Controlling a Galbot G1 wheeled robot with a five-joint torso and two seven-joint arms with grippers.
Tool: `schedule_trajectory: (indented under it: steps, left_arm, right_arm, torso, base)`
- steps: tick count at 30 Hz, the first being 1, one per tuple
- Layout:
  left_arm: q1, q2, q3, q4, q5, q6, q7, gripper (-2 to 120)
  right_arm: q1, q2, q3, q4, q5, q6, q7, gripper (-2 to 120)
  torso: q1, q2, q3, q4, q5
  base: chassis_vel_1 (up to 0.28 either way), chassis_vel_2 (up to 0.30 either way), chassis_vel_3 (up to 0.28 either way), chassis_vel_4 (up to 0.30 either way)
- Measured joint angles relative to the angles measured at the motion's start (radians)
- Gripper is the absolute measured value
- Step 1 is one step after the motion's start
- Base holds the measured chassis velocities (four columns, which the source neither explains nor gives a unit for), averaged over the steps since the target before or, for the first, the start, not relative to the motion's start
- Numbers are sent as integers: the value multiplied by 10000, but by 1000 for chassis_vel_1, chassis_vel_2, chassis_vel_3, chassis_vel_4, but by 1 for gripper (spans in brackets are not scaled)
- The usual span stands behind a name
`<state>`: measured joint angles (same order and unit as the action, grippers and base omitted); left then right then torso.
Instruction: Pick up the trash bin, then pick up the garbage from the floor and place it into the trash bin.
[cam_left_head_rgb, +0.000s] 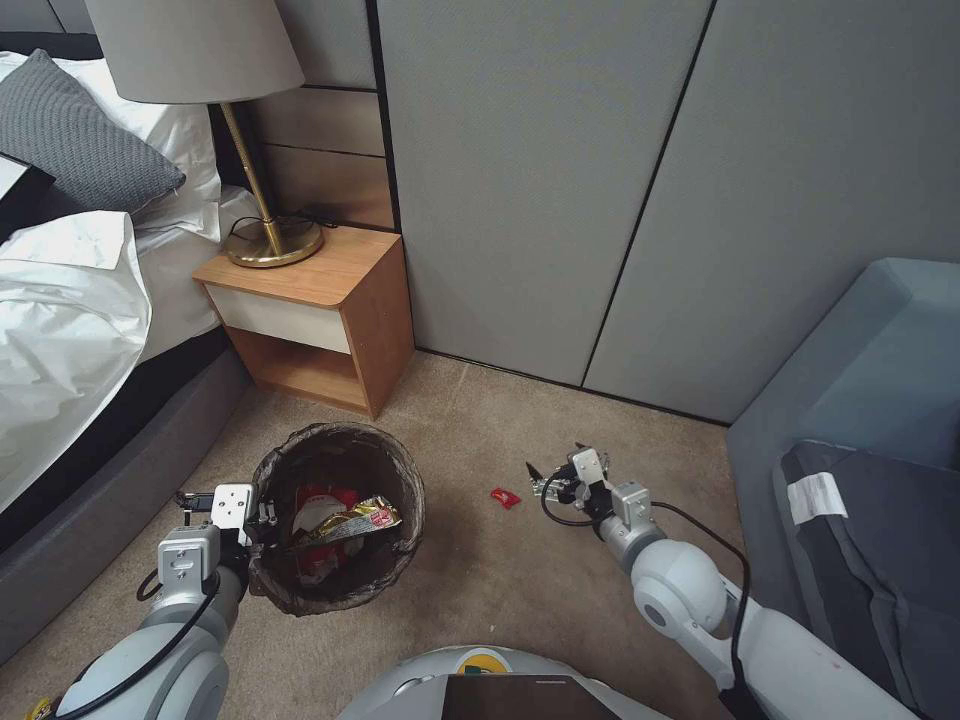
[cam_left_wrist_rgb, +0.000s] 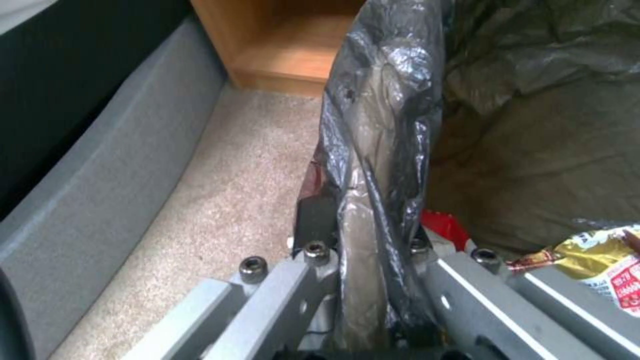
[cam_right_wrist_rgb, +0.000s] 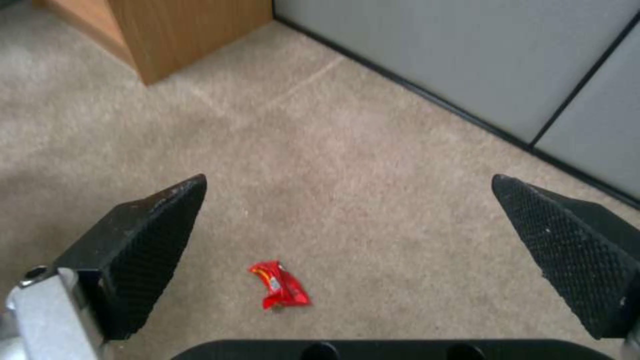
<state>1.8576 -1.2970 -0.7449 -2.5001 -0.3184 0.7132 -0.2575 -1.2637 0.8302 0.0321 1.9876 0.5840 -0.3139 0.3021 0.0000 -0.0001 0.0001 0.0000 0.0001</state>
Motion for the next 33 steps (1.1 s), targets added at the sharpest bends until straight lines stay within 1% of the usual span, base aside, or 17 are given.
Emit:
schedule_trajectory:
  steps: [2, 5, 9, 14, 17, 18, 19, 21, 23, 33]
  left_arm:
    - [5, -11, 1, 0, 0, 0, -20, 3]
    - [8, -29, 57, 0, 3, 17, -66, 3]
    - [-13, -52, 193, 0, 15, 30, -106, 3]
    - [-31, -90, 308, 0, 25, 54, -146, 3]
    - [-62, -94, 348, 0, 30, 82, -150, 3]
    - [-62, -94, 348, 0, 30, 82, -150, 3]
    - [-75, -105, 358, 0, 33, 91, -151, 3]
    - [-81, -110, 363, 0, 34, 93, -151, 3]
    - [-98, -120, 371, 0, 37, 99, -150, 3]
    - [-127, -123, 378, 0, 49, 110, -126, 3]
  right_arm:
    - [151, 34, -81, -176, 6, -59, -54, 100]
    - [717, 144, -325, -808, 118, -461, -228, 100]
    - [1121, 273, -504, -1226, 366, -830, -255, 100]
    - [1599, 485, -851, -1745, 390, -968, -249, 100]
    - [2039, 617, -1317, -2103, 431, -1069, -230, 100]
    - [2039, 617, -1317, -2103, 431, -1069, -230, 100]
    - [2233, 675, -1581, -2265, 431, -1085, -217, 100]
    - [2305, 703, -1680, -2326, 431, -1096, -209, 100]
    - [2651, 867, -2180, -2632, 432, -1183, -75, 100]
    - [3466, 1278, -3177, -3542, 433, -1623, 213, 100]
  torso:
    - [0, 0, 0, 1, 1]
    - [0, 0, 0, 2, 0]
    - [0, 0, 0, -1, -1]
    - [0, 0, 0, 1, -1]
    - [0, 0, 0, 1, -1]
    - [0, 0, 0, 1, -1]
    - [0, 0, 0, 0, -3]
    - [0, 0, 0, 0, -2]
    - [0, 0, 0, 0, -2]
    - [0, 1, -1, 0, -2]
  base:
    - [0, 0, 0, 0]
    - [0, 0, 0, 0]
    - [0, 0, 0, 0]
    - [0, 0, 0, 0]
    - [0, 0, 0, 0]
    - [0, 0, 0, 0]
    - [0, 0, 0, 0]
    - [0, 0, 0, 0]
    - [0, 0, 0, 0]
    - [0, 0, 0, 0]
